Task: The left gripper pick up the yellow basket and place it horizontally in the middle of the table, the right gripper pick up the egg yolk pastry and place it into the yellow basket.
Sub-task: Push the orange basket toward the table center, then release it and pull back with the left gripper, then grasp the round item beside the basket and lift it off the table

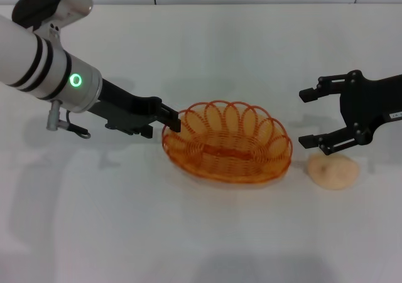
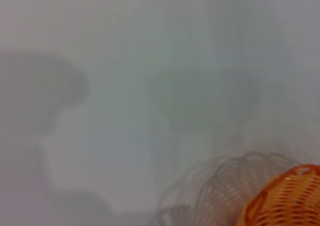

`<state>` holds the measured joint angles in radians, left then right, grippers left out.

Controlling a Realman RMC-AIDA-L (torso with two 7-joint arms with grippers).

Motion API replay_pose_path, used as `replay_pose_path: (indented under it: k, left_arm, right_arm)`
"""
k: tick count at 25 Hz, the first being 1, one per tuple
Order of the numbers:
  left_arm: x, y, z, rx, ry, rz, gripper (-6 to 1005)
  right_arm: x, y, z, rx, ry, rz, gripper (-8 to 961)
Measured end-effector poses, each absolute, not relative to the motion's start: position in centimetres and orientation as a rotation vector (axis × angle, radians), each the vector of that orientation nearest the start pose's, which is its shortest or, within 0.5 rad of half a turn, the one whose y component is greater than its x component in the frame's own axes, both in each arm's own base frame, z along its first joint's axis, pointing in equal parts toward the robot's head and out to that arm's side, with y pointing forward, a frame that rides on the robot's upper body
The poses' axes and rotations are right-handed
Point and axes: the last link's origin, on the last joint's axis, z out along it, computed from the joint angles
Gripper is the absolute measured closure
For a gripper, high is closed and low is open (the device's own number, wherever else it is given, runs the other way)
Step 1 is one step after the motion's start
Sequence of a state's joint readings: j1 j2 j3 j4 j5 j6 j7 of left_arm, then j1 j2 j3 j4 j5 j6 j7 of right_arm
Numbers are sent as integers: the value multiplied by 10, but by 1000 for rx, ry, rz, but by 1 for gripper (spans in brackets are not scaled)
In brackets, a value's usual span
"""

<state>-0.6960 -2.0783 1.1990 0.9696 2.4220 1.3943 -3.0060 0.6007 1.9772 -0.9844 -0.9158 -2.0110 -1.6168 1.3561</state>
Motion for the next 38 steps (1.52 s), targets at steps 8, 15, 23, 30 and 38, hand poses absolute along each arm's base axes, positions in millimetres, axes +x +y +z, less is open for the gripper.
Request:
replay_pose_path:
  k: [8, 15, 23, 30, 38]
  left_arm:
    - [-202, 374, -10, -2229, -1778, 76, 312]
    - [-215, 370, 21, -2281, -1585, -101, 270]
    - [-234, 365, 64, -2372, -1279, -503, 272]
    - [-245, 356, 65, -2519, -987, -603, 274]
    - [-242, 339, 78, -2701, -600, -656, 275]
  right_arm:
    - [214, 358, 35, -2953, 4, 316, 106]
    - [216, 356, 35, -2953, 19, 323, 107]
    - [215, 351, 39, -2982, 30, 355, 107]
    - [217, 350, 43, -2974, 71, 392, 107]
    - [214, 349, 37, -2971, 99, 421, 107]
